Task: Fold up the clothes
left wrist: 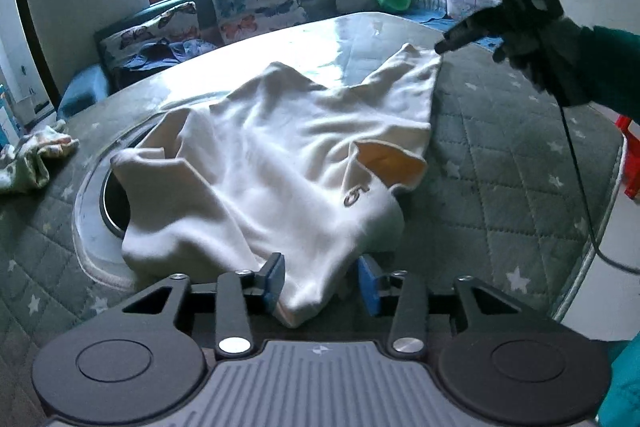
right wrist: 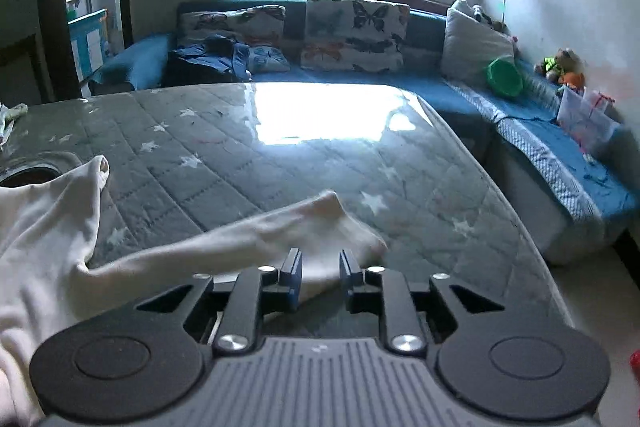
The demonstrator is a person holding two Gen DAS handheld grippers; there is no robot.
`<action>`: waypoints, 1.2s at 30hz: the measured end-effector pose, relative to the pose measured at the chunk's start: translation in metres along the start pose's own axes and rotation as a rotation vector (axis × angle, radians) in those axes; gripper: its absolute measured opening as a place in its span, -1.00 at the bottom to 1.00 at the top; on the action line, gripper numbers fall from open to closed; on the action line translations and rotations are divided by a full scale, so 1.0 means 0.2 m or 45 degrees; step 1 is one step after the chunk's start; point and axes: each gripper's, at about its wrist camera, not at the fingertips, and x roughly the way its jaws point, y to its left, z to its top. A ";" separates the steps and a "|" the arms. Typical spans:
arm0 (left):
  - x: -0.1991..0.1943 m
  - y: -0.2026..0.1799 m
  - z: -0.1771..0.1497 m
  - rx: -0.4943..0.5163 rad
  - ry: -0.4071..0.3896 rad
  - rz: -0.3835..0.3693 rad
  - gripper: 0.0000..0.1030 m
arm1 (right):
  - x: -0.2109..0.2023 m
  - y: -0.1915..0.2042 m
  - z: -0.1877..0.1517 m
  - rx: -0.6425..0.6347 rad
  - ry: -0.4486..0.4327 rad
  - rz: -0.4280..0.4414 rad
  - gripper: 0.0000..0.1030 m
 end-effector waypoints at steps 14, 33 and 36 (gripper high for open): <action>0.26 -0.15 0.18 -0.005 -0.020 -0.009 -0.24 | -0.16 0.27 -0.10 -0.208 0.001 0.347 0.67; 0.08 -0.07 -0.05 0.095 0.047 -0.227 -0.76 | -0.54 0.79 -0.49 -0.890 0.132 0.959 0.64; 0.05 -0.03 -0.04 0.083 0.055 -0.252 -0.68 | -0.54 0.78 -0.52 -0.902 0.184 0.980 0.64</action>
